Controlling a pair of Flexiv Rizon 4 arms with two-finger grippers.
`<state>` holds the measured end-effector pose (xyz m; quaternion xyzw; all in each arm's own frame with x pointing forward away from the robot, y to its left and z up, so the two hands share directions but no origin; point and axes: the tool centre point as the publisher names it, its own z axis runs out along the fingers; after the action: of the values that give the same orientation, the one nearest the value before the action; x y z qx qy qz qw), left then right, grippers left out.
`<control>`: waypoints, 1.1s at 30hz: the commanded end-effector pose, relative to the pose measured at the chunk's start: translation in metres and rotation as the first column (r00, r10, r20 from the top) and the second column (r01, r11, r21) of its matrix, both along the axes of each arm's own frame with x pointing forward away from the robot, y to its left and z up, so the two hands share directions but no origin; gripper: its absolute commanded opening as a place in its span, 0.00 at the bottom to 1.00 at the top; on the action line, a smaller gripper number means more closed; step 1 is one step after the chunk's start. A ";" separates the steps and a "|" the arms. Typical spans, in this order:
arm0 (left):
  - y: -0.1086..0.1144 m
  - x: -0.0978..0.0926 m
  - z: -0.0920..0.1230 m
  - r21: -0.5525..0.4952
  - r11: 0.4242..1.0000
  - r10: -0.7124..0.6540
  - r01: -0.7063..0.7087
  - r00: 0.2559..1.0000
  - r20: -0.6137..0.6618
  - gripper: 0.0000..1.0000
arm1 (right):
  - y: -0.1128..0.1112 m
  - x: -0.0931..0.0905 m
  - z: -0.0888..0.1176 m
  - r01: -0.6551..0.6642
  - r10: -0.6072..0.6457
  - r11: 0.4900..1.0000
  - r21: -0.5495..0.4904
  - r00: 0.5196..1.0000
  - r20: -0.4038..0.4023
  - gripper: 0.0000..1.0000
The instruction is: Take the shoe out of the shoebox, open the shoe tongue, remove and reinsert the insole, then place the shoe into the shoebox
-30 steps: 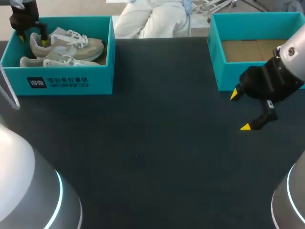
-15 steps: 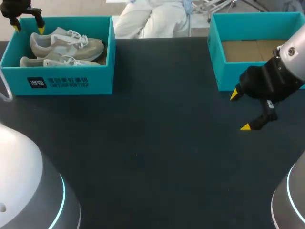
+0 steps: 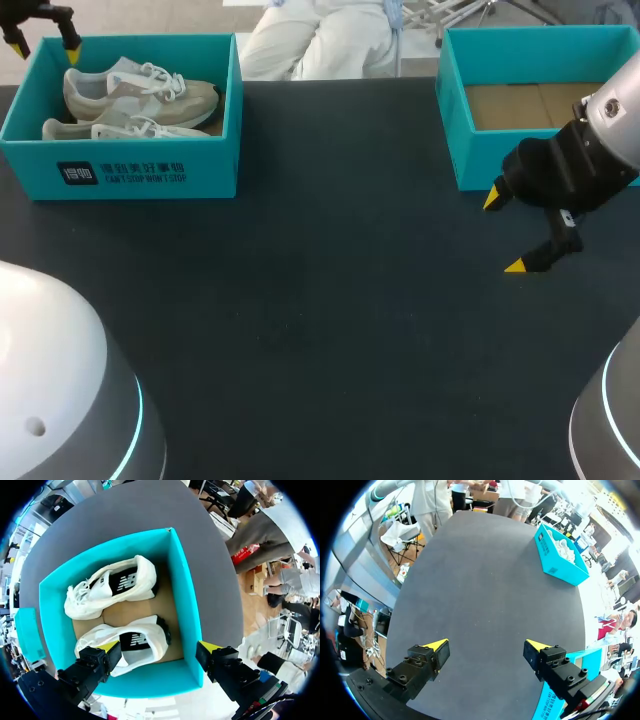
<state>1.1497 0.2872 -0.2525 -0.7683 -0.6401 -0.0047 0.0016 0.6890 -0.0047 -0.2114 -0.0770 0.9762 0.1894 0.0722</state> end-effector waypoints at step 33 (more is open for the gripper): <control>0.001 -0.047 0.004 0.016 0.998 -0.060 0.060 0.998 0.015 1.00 | 0.001 0.000 -0.001 0.001 -0.001 1.000 -0.003 1.000 0.000 1.00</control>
<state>1.1262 0.2878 -0.2554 -0.7877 -0.6159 0.0021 0.0115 0.6890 -0.0047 -0.2114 -0.0770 0.9762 0.1894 0.0722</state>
